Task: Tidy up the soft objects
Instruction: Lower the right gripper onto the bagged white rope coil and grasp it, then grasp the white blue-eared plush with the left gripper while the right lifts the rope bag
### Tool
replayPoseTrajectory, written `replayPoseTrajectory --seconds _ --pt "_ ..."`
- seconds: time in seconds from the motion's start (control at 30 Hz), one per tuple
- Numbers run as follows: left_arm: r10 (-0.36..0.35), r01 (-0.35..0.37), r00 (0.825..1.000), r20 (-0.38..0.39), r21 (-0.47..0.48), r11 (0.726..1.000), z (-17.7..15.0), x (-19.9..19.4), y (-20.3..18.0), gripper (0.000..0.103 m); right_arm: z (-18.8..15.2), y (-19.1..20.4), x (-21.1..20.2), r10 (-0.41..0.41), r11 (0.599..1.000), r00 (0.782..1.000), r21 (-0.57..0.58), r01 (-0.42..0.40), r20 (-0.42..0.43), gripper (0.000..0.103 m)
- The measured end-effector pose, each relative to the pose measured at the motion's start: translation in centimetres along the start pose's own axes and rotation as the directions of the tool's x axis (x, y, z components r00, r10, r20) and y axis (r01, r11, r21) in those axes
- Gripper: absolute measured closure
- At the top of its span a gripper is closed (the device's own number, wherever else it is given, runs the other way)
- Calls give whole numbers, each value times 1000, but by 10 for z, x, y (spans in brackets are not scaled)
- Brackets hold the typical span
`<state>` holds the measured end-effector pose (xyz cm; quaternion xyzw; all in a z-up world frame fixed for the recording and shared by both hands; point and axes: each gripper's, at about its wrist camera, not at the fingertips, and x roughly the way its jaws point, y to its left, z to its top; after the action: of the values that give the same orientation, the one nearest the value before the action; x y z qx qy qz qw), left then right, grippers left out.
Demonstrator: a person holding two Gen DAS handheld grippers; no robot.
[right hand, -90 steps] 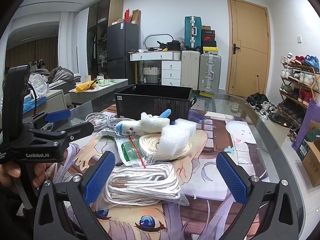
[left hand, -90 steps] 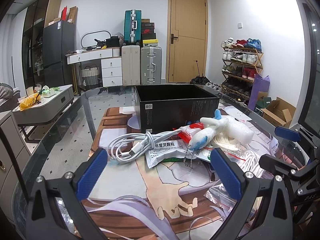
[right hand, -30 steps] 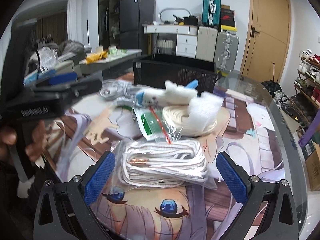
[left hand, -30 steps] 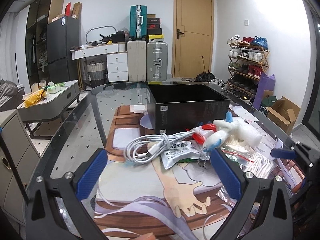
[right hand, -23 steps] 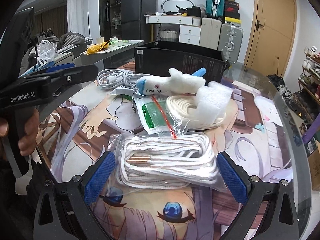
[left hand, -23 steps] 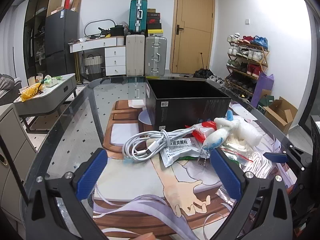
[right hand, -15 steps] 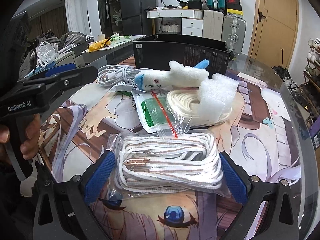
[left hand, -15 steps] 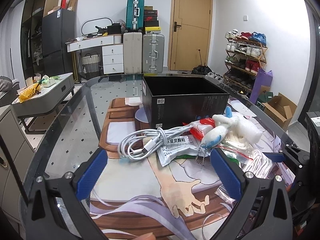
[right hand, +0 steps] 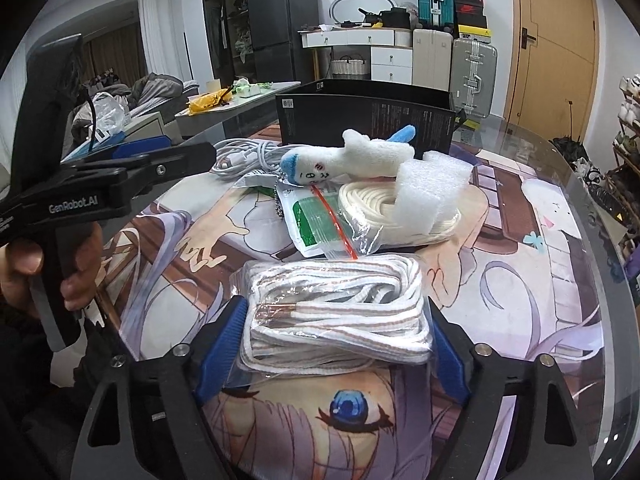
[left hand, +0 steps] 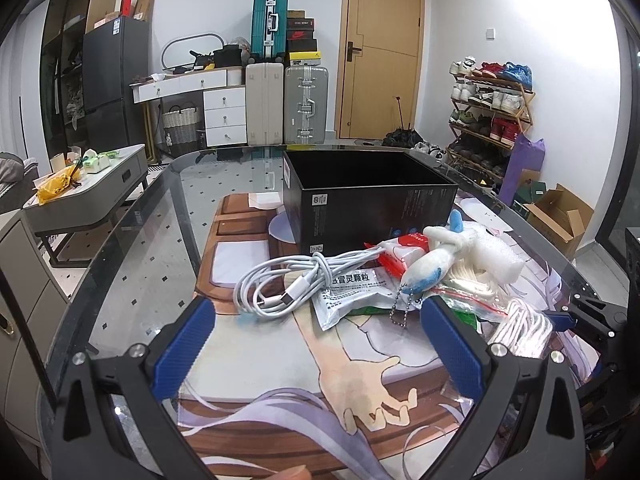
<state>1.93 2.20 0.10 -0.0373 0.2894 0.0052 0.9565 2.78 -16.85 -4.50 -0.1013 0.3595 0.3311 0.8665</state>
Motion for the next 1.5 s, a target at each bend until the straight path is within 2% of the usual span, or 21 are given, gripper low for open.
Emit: replayPoseTrajectory --seconds 0.37,0.63,0.73,1.07,1.37,1.47,1.5 --pt "-13 14 1000 -12 27 1000 3 0 -8 0 -6 -10 -31 -10 999 996 39 7 86 21" --pt "-89 92 995 -47 48 995 14 9 -23 0 1 -23 -53 -62 995 983 84 48 171 21" --pt "-126 129 990 -67 41 991 19 15 -26 1 5 -30 -56 -83 993 979 96 66 185 21" --pt "-123 138 985 -119 121 983 29 36 -52 3 15 -50 -58 -141 984 972 135 117 186 21" --pt "-138 162 976 -170 137 977 33 60 -65 20 21 -65 -58 -172 976 967 163 141 191 21" --pt "-147 172 972 -183 131 976 34 66 -67 32 23 -67 -57 -175 976 966 163 144 190 21" --pt "-160 186 968 -192 125 975 34 67 -67 41 23 -68 -57 -175 976 966 163 145 189 21"
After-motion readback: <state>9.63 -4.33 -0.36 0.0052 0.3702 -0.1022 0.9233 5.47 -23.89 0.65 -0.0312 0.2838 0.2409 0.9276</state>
